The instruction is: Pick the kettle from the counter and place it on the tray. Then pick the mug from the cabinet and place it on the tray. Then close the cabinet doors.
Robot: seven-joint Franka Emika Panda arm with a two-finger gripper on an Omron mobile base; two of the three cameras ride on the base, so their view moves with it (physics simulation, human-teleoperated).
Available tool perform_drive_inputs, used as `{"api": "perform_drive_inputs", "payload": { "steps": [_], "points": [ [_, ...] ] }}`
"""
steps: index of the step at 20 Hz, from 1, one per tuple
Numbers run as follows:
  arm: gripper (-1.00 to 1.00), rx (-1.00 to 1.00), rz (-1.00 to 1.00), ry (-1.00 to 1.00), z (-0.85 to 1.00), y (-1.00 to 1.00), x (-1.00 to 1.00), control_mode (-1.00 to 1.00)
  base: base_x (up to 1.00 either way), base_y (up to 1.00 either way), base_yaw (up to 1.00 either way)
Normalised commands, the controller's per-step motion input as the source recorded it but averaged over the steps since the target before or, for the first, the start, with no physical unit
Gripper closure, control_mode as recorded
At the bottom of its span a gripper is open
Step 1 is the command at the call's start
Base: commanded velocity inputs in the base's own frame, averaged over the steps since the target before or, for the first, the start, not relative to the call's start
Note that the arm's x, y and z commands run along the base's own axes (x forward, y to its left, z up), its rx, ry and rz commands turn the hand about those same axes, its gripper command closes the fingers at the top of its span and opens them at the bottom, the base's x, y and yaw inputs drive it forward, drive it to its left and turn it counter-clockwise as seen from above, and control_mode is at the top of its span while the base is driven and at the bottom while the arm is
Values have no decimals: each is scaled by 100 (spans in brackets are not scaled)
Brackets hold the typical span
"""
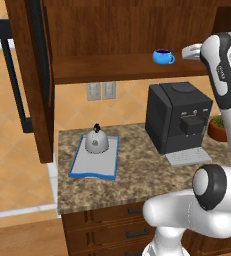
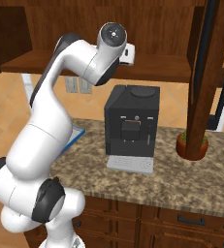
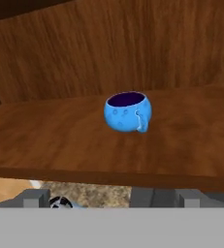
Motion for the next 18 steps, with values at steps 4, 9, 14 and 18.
{"api": "perform_drive_inputs", "payload": {
  "steps": [4,9,14,18],
  "points": [
    [-100,1,2,0,-13,5,33,-100,0,0,0],
    [-100,0,0,0,-18,0,24,-100,0,0,0],
    [-100,0,1,0,-9,0,33,-100,0,0,0],
    [-100,0,1,0,-6,0,33,-100,0,0,0]
  ]
}}
